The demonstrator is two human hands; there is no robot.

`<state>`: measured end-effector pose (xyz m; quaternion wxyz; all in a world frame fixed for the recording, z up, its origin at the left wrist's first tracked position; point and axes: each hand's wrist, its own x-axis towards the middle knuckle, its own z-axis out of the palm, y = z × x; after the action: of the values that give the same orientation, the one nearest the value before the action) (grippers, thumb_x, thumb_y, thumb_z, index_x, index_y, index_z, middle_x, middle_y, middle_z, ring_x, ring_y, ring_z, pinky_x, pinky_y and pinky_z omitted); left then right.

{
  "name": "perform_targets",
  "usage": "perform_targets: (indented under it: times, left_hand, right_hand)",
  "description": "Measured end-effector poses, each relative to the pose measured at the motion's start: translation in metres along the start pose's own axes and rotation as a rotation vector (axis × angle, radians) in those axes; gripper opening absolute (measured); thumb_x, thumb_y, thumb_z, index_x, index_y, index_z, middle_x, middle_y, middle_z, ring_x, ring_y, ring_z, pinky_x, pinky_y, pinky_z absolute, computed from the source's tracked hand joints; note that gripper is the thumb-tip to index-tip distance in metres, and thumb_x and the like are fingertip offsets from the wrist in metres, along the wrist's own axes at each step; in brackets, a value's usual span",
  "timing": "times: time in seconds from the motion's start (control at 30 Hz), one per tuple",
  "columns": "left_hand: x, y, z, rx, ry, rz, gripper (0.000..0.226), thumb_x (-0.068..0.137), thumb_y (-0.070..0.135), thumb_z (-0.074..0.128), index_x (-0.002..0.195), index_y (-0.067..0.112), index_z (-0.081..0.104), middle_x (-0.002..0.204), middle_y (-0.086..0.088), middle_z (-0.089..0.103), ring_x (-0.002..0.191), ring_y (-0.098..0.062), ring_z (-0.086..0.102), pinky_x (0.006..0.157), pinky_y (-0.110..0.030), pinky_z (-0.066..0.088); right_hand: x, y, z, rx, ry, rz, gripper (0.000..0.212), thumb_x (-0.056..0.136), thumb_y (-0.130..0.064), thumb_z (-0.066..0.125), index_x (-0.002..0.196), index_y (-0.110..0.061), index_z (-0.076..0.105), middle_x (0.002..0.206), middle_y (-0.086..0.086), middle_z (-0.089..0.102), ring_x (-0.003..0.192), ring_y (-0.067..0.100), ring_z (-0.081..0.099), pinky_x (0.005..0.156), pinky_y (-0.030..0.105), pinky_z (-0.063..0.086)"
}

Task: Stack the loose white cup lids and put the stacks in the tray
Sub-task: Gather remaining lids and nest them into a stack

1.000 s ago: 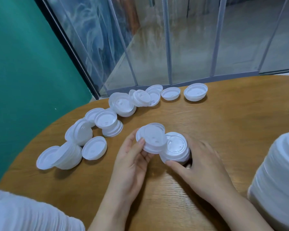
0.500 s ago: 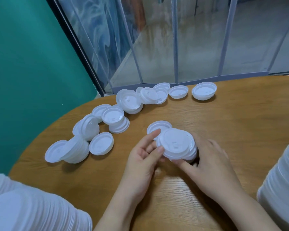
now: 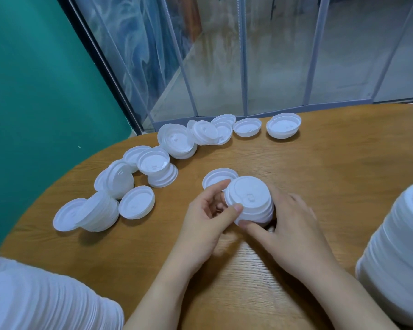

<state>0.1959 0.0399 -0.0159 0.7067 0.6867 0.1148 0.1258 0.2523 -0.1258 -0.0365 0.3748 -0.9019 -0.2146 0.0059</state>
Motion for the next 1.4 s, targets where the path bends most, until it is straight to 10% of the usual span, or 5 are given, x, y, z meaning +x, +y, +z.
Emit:
perform_targets:
  times: [0.73, 1.0, 1.4]
  left_hand:
    - [0.01, -0.004, -0.024, 0.324, -0.108, 0.052, 0.045, 0.092, 0.009, 0.077, 0.133, 0.024, 0.064, 0.085, 0.005, 0.062, 0.07, -0.012, 0.052, 0.073, -0.024, 0.049]
    - [0.025, -0.025, -0.035, 1.179, 0.057, 0.332, 0.039, 0.097, 0.032, 0.063, 0.136, 0.027, 0.064, 0.147, 0.015, 0.054, 0.145, -0.006, 0.033, 0.116, -0.028, 0.014]
    - [0.03, -0.031, -0.04, 1.029, 0.189, 0.344, 0.011, 0.086, 0.031, 0.082, 0.096, 0.031, 0.078, 0.108, 0.021, 0.071, 0.121, -0.005, 0.057, 0.107, -0.029, 0.027]
  right_hand:
    - [0.004, 0.005, -0.005, 0.054, -0.032, 0.038, 0.089, 0.07, -0.067, 0.077, 0.149, -0.044, 0.042, 0.127, -0.028, 0.059, 0.123, 0.005, 0.044, 0.109, 0.04, 0.037]
    - [0.001, -0.001, -0.009, 0.026, -0.022, 0.031, 0.087, 0.066, -0.071, 0.077, 0.143, -0.049, 0.043, 0.107, -0.037, 0.051, 0.117, 0.0, 0.042, 0.103, 0.033, 0.038]
    - [-0.001, -0.005, -0.01, 0.098, 0.027, 0.033, 0.064, 0.074, -0.07, 0.071, 0.132, -0.051, 0.051, 0.103, -0.037, 0.053, 0.105, -0.002, 0.044, 0.093, 0.03, 0.039]
